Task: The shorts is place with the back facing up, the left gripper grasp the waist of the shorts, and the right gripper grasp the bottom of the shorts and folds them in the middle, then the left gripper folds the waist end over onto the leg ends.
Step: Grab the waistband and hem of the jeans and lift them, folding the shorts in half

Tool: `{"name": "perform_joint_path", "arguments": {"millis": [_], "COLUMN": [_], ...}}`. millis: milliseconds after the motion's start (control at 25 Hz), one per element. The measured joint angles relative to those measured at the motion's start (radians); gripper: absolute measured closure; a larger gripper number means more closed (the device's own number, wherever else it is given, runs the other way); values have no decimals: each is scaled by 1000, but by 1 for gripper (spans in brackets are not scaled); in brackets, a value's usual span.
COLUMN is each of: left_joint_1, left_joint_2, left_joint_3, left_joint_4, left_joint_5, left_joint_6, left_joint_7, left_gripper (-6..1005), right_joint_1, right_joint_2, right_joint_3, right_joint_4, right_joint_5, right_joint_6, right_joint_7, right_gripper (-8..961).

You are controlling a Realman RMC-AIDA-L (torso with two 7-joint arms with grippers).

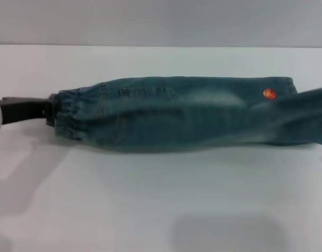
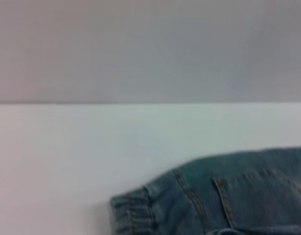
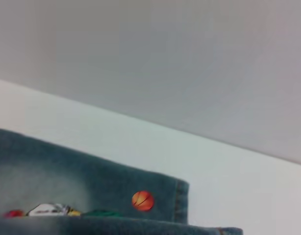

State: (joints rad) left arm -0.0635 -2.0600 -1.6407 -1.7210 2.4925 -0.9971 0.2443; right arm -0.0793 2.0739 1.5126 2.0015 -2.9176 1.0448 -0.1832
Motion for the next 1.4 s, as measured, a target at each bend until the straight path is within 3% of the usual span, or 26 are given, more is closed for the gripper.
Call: {"name": "perform_joint_path", "arguments": {"millis": [480, 840, 1400], "left_joint_1": [-39, -89, -139], "left_joint_2": [-2, 0, 0], "left_joint_3": [15, 27, 47], "left_joint_4": [110, 181, 247], "left_joint_5": [-11, -13, -19], "left_joint_6": [170, 245, 302], "left_joint_7": [6, 20, 21], "left_gripper": [942, 942, 941], "right_joint_1": [-32, 0, 41], "right_joint_2": [3, 3, 1], "right_joint_3": [16, 34, 48], "right_joint_4": [-116, -220, -288], "right_joint_5": [0, 0, 0], "right_joint_6": [-256, -383, -440], "right_joint_7": [-1, -2, -2], "right_gripper": [897, 896, 899]}}
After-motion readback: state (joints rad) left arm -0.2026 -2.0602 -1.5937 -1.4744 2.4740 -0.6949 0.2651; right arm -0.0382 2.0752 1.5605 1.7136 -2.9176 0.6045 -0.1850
